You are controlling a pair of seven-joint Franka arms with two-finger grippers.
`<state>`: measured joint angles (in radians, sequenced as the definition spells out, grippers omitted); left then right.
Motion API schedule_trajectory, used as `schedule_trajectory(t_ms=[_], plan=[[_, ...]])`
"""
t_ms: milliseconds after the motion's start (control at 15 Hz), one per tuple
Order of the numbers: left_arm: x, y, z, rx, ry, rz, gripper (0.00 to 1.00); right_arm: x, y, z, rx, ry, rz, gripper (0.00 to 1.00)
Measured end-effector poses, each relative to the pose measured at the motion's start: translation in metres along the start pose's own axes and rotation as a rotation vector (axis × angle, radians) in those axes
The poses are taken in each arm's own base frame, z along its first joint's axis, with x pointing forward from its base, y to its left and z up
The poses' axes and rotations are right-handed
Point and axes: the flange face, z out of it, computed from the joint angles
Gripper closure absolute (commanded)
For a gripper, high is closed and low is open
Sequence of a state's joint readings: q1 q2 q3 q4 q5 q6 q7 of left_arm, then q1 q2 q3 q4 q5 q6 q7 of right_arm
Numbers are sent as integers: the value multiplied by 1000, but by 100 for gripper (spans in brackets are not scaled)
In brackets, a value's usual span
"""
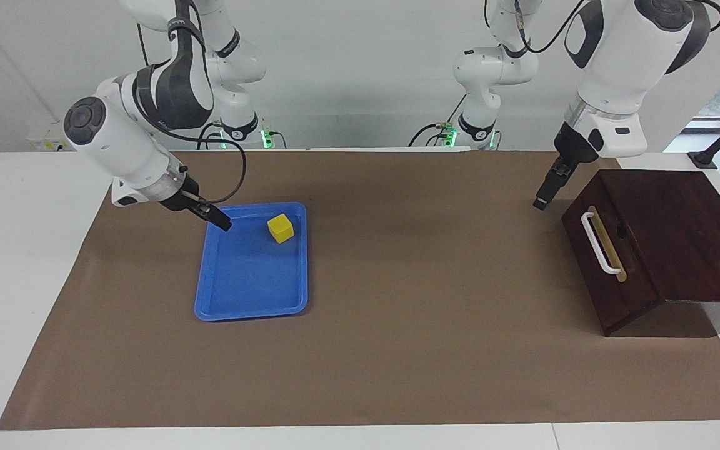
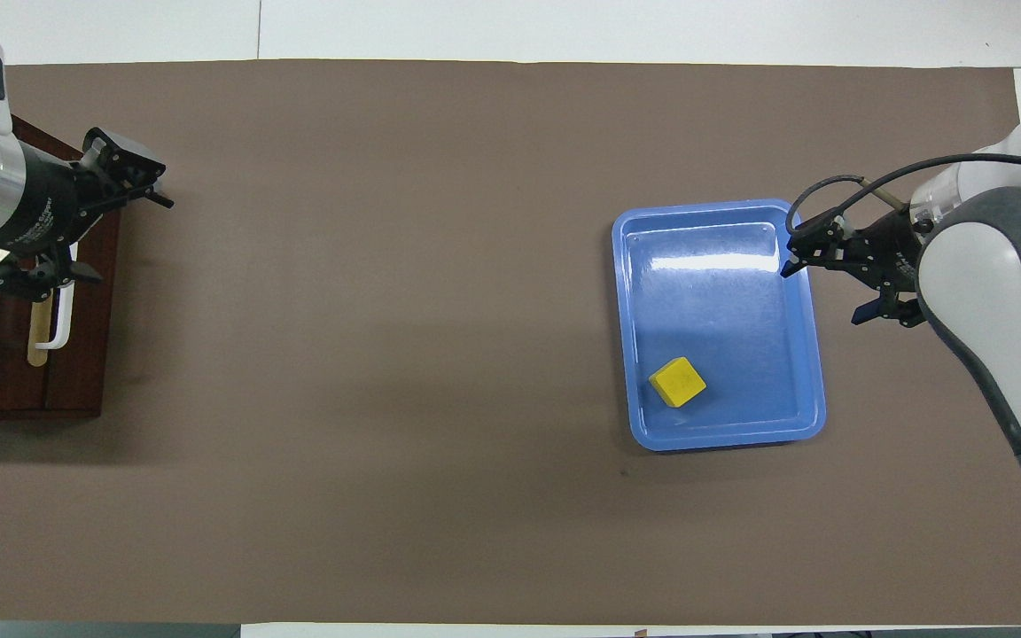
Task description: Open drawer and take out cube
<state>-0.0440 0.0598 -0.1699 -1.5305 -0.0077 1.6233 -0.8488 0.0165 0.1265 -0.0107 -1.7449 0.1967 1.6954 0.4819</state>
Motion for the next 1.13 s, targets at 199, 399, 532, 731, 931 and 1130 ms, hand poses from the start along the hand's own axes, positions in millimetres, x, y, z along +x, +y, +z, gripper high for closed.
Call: schedule_trajectory(t_ms=[199, 399, 532, 731, 931, 1130], plan=[[4, -11, -7, 20, -22, 263, 0, 0, 14, -28, -40, 56, -150, 0], [21, -33, -12, 21, -21, 469, 0, -16, 34, -63, -77, 95, -288, 0], [32, -52, -7, 27, -31, 527, 0, -32, 45, -85, -88, 100, -337, 0], [37, -67, 3, 27, -24, 526, 0, -53, 51, -106, -168, 93, -413, 0], [32, -67, 4, 28, -23, 532, 0, -73, 39, -119, -221, 70, -455, 0], [30, -66, 3, 28, -21, 534, 0, -83, 35, -129, -228, 60, -464, 0]])
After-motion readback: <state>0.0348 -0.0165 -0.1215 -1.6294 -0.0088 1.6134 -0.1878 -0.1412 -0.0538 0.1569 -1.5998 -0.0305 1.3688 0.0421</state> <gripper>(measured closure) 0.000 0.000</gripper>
